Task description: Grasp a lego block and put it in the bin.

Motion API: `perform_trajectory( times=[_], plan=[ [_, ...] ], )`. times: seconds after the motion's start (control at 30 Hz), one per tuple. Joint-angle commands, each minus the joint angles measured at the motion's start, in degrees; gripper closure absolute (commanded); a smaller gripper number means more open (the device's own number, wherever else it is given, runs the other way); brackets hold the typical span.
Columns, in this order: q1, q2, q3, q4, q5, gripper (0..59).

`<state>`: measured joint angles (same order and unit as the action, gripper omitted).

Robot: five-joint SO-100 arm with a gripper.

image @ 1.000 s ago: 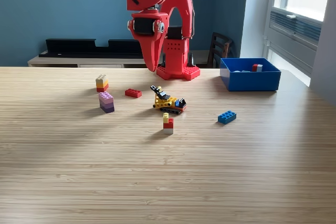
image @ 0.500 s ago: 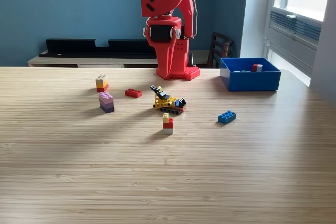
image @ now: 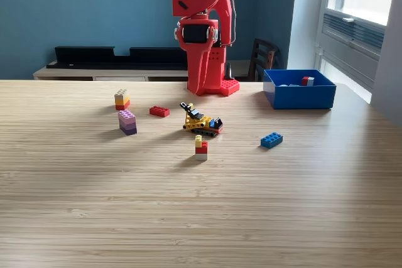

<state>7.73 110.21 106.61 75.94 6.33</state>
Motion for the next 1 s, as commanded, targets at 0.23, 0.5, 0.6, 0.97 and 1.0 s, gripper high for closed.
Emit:
perform_trajectory(
  times=[0.23,0.5,0.6,0.97,1.0],
  plan=[
    [0.1,6.3,10.5,-6.8,0.0,37.4],
    [0.1,6.3,18.1,-12.8,0.0,36.6],
    [0.2,6.2,19.2,-14.1,0.2,35.9],
    [0.3,6.2,20.4,-18.7,2.5,36.1],
    [0.3,6.2,20.7,-19.4,2.7,36.1]
  ],
)
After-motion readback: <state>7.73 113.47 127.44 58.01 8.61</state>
